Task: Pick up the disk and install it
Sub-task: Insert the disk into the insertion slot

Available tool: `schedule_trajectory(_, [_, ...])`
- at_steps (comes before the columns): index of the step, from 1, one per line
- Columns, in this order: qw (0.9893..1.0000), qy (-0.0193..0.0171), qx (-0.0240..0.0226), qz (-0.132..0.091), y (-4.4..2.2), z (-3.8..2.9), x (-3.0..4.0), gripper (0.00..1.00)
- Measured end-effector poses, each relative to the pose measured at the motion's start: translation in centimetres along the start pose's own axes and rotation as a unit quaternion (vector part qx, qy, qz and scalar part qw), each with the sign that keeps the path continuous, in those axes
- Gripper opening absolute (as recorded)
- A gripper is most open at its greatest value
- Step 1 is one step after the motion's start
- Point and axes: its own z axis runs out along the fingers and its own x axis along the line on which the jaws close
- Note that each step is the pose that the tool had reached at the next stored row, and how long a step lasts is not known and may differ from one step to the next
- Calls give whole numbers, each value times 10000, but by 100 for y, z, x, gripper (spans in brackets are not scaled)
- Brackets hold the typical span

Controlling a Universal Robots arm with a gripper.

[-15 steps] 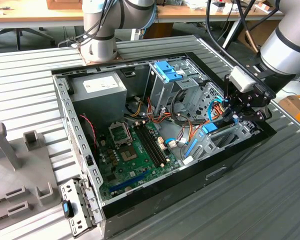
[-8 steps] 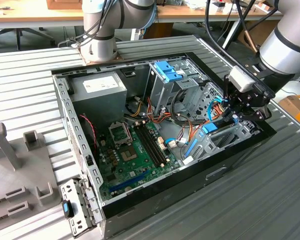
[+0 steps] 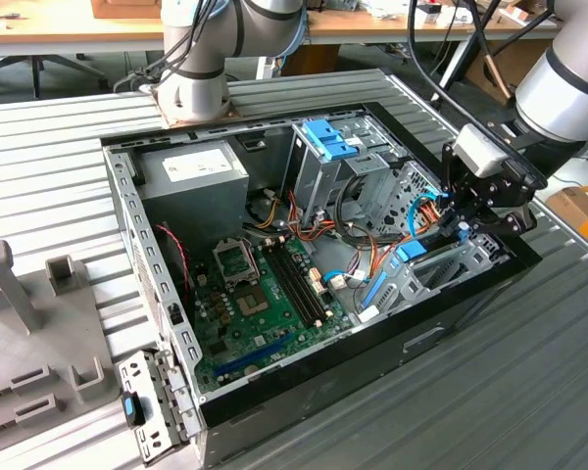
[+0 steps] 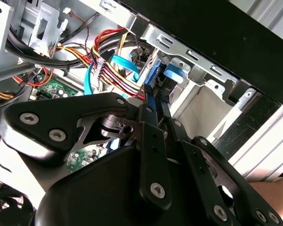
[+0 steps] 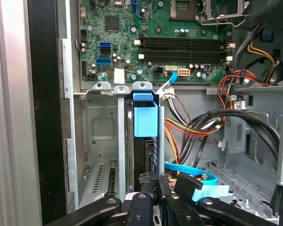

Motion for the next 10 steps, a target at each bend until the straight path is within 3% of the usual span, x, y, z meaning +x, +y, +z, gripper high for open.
schedule_trajectory(10, [10000,4,-4,-42,1,38,4,17])
